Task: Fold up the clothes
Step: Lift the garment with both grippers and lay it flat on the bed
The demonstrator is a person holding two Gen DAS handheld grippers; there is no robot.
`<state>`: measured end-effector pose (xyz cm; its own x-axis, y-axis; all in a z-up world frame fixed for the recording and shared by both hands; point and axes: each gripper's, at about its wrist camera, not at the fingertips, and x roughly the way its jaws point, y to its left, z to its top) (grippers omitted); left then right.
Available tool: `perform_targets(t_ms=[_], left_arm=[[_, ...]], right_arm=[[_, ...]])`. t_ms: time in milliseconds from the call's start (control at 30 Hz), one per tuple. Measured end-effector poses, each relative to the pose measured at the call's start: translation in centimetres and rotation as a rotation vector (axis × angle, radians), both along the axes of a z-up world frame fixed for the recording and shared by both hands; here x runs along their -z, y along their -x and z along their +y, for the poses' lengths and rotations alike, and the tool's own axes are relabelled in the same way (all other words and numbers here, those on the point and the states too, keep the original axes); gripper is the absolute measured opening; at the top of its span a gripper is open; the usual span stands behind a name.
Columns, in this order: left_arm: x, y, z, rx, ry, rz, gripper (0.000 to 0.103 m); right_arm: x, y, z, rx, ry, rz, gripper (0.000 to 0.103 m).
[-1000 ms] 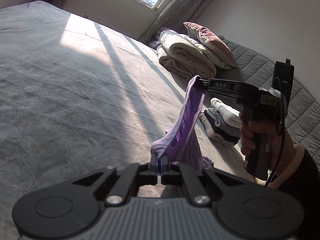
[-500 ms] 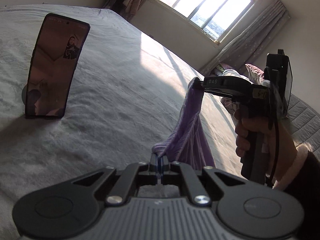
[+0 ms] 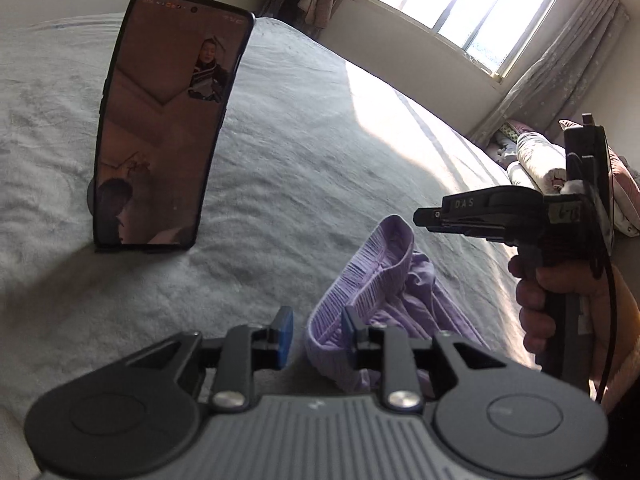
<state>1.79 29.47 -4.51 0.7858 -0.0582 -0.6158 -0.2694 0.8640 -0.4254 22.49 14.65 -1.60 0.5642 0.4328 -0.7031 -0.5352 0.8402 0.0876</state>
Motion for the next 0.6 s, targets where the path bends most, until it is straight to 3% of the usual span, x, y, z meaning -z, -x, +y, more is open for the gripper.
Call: perform_targets(t_ms=[67,100,233,600], left_arm=[[-0.4,-0.1,-0.4,0.009,0.000,-0.013,0.032],[-0.5,-0.1,-0.7,0.013,-0.001,-0.019,0.032],[-1.1,-0.2,-1.8,0.038,-0.009,-0.039,0.032],[-0.7,-1.2,-4.5,0.105,-0.044,-0.045,0.032]], right_arm=[[-0.6,0.5,-1.8,0.008,-0.017,-0.004,0.055],[-0.9,0.8,-2.8,0.010,-0.026,-0.010,0.058],[-1.8,2.9,-7.0,0.033,-0.018,0.010,0.057],[-1.6,15.0,-15.1,-0.022,-0.018,0.061,0.057]])
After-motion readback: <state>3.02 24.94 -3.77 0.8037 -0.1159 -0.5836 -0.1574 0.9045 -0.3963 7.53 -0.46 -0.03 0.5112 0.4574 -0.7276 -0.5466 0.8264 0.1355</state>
